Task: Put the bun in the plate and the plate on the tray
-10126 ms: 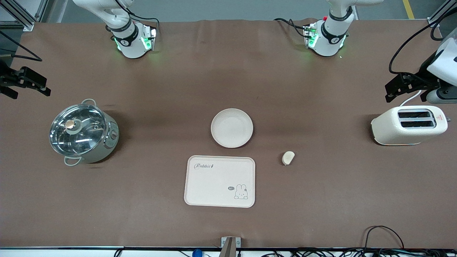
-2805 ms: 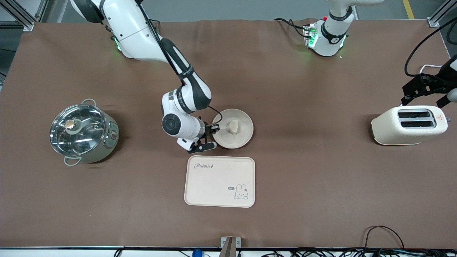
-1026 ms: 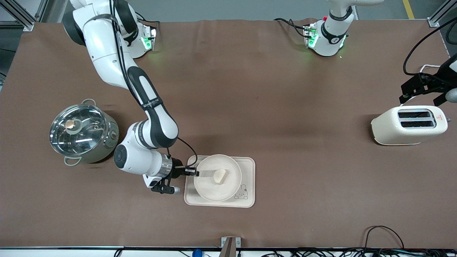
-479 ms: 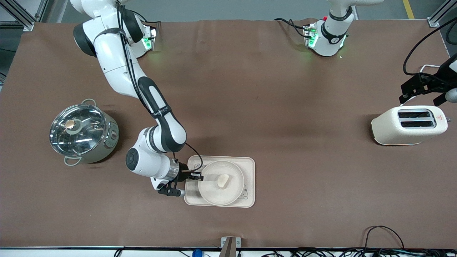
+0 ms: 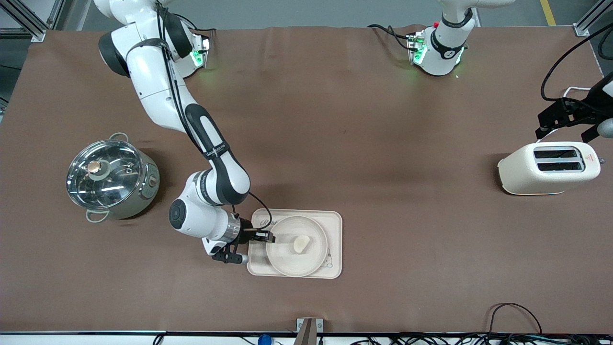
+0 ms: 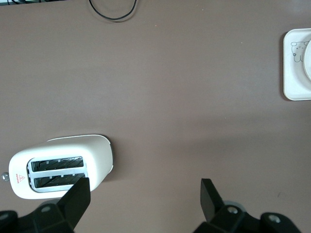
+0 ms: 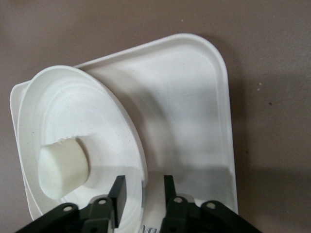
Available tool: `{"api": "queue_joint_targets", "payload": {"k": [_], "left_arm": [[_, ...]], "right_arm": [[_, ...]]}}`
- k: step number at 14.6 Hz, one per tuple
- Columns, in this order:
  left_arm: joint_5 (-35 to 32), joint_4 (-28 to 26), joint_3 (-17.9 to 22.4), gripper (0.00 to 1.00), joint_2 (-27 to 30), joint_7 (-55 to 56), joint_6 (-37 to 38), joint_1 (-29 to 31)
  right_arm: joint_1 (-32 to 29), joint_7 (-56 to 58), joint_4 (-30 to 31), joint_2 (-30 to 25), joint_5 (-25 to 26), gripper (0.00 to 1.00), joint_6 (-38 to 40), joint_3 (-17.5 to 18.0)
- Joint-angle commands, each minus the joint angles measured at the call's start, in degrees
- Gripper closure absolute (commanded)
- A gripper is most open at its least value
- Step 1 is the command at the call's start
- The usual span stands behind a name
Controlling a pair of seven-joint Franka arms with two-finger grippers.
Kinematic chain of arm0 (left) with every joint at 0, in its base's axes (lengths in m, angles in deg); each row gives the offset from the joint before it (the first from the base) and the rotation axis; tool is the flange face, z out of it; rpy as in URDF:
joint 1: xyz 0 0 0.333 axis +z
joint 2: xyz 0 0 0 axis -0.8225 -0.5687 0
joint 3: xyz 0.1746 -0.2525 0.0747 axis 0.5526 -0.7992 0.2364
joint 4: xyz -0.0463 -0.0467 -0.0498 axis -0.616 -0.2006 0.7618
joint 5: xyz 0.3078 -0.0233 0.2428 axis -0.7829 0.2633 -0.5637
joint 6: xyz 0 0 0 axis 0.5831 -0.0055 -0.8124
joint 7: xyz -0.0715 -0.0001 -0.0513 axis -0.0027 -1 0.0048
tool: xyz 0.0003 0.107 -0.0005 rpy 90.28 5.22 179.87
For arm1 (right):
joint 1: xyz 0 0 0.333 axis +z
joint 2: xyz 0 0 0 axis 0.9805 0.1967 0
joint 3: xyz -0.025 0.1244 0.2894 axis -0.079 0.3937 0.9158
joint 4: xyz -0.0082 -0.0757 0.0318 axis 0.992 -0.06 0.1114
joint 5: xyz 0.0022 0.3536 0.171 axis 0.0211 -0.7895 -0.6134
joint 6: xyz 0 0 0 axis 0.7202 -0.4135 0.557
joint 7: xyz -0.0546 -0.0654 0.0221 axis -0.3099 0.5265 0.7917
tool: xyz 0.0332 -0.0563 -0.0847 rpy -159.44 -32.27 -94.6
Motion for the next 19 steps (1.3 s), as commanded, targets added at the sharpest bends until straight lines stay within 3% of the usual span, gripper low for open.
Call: {"api": "queue_joint_targets", "payload": {"k": [1, 4, 5, 6, 7, 9, 14, 17, 19], "left_arm": [[0.84, -0.06, 0.20, 0.00, 0.53, -0.85, 0.61, 0.09], [0.84, -0.15, 0.20, 0.00, 0.53, -0.85, 0.61, 0.09], [0.84, -0.06, 0.20, 0.00, 0.53, -0.85, 0.61, 0.09], [0.84, -0.06, 0.20, 0.00, 0.53, -0.85, 0.61, 0.09], [0.84, -0.06, 0.20, 0.00, 0.53, -0.85, 0.61, 0.09], [0.84, 0.03, 0.11, 0.00, 0.53, -0.68, 0.61, -0.08], [0.84, 2.31, -2.97, 0.00, 0.01, 3.45, 0.70, -0.70], [0.57, 5.98, -2.79, 0.00, -2.00, 3.45, 3.32, -0.26], [0.83, 9.42, -2.79, 0.00, -4.12, 3.45, 5.53, -0.17]], "right_arm": [[-0.57, 0.10, -0.61, -1.19, -0.11, 0.30, 0.56, 0.30], [-1.09, 0.01, -0.44, -4.61, 4.18, 0.29, 5.72, -0.49], [-1.62, 0.10, -0.26, -5.76, 6.64, 0.23, 7.31, -1.27], [-1.89, 0.01, 0.43, -7.33, 8.67, 0.08, 9.24, -1.63], [-2.50, 0.18, 2.88, -9.96, 9.82, 0.00, 11.52, -1.98], [-3.03, 0.71, 7.71, -15.41, 12.97, 0.00, 13.90, -4.08], [-4.96, 5.18, 23.88, -32.89, 29.67, 0.00, 15.15, -8.13], [-9.18, 11.87, 33.03, -42.91, 30.92, 0.00, 15.84, -8.49], [-10.49, 11.70, 33.66, -46.97, 32.32, 0.00, 22.40, -9.28]]}}
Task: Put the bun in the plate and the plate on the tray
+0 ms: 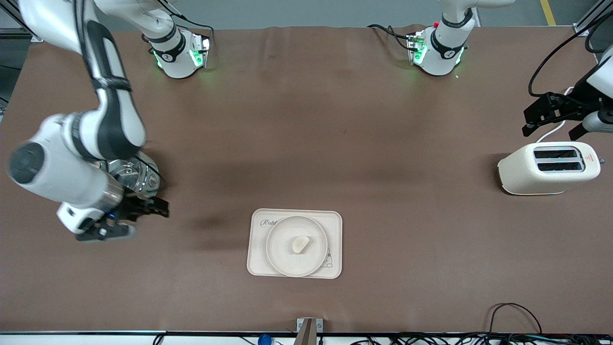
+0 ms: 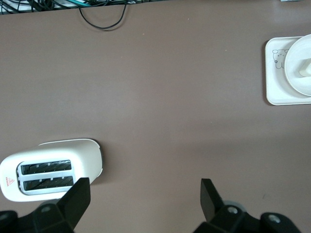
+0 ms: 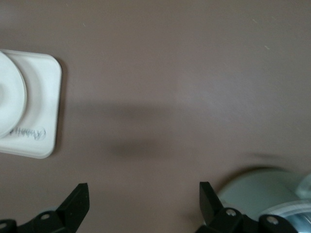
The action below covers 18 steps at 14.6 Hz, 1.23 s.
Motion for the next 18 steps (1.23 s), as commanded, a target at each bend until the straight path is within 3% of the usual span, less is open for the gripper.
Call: {"api": "queue_joint_targets", "payload": {"k": [1, 8, 14, 18], "left_arm": [[0.62, 5.22, 0.22, 0.00, -3.34, -0.01, 3.13, 0.32], [0.62, 4.96, 0.22, 0.00, -3.34, -0.45, 3.13, 0.33], [0.62, 4.78, 0.31, 0.00, -3.34, -0.71, 3.22, 0.50], [0.62, 4.78, 0.31, 0.00, -3.34, -0.71, 3.22, 0.59]], "right_arm": [[-1.50, 0.38, 6.24, -9.96, 4.68, 0.00, 5.83, 0.45], [-2.47, -0.24, 5.71, -23.16, 10.05, 0.00, 18.94, 0.19], [-3.70, 0.46, 1.32, -23.87, 10.51, 0.00, 24.66, 0.01], [-10.98, 3.89, 0.70, -24.66, 10.33, 0.00, 28.70, 4.30]]}}
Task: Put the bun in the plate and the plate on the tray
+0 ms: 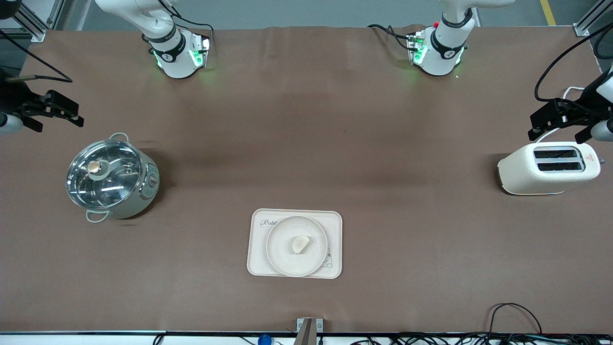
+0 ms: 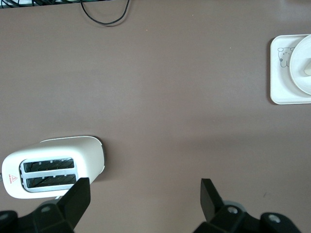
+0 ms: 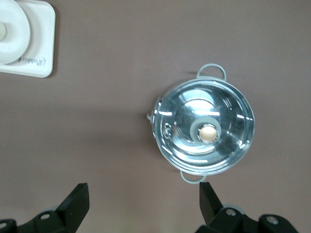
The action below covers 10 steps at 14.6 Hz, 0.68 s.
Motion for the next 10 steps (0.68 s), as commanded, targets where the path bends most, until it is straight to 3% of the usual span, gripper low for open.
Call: {"api": "queue_joint_targets", "payload": {"k": [1, 10], "left_arm": [[0.62, 1.57, 0.09, 0.00, -0.57, -0.54, 1.30, 0.25], [0.36, 1.75, 0.18, 0.00, -0.66, -0.02, 1.21, 0.25]], "right_arm": [[-5.41, 1.37, 0.07, -1.90, 0.95, 0.00, 1.91, 5.35], [-3.94, -1.27, -3.09, -2.17, 1.83, 0.00, 2.88, 6.33]]}}
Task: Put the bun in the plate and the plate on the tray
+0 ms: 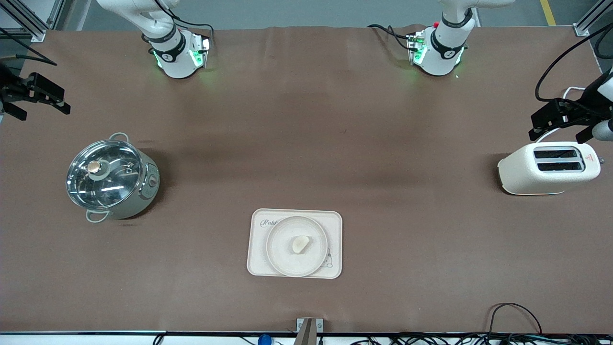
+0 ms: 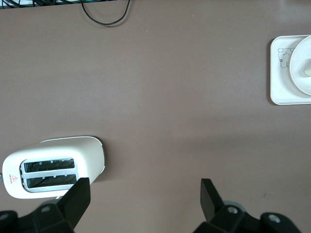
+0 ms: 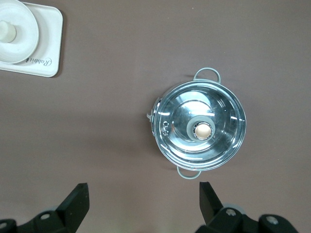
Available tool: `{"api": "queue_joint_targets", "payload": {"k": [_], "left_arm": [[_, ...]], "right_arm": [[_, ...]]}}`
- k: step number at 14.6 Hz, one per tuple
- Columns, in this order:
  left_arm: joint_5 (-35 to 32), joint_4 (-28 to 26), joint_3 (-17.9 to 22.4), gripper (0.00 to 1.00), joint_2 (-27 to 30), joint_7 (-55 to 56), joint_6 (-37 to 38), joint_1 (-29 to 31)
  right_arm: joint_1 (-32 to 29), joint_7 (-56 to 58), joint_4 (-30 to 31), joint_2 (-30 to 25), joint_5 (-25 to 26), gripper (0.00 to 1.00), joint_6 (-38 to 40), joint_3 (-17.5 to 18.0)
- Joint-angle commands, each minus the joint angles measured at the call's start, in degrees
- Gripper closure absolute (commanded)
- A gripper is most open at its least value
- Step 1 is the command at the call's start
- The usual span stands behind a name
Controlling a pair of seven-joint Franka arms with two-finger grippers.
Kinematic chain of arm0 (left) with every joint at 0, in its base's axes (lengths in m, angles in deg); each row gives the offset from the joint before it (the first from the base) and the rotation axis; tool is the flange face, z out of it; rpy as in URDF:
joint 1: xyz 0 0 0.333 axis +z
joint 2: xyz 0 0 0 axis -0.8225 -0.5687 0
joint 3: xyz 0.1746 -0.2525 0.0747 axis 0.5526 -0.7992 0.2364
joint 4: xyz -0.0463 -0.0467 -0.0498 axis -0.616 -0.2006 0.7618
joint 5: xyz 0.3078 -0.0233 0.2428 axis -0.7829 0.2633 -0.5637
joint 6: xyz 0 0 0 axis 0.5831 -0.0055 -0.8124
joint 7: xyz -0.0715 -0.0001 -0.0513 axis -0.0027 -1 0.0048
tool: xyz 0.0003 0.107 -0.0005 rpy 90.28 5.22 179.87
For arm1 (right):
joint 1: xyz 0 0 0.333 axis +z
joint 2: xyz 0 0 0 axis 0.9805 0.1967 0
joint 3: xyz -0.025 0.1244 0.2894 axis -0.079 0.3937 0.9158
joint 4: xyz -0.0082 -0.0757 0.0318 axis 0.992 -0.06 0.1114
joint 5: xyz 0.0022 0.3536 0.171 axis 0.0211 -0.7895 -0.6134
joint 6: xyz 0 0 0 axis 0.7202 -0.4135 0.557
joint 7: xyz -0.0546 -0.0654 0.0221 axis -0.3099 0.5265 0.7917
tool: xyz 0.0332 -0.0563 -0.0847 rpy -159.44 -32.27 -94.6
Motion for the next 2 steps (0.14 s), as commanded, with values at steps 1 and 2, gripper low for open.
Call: {"api": "queue_joint_targets", "payload": {"k": [1, 2], "left_arm": [[0.36, 1.89, 0.17, 0.00, -0.74, 0.33, 1.20, 0.21], [-0.16, 1.98, 0.34, 0.00, -0.75, 0.34, 1.29, 0.12]], "right_arm": [[0.99, -1.43, 0.09, -0.69, 1.79, 0.00, 0.69, 0.67], [0.91, -1.34, 0.09, -0.69, 1.79, 0.00, 0.60, 0.58]]}}
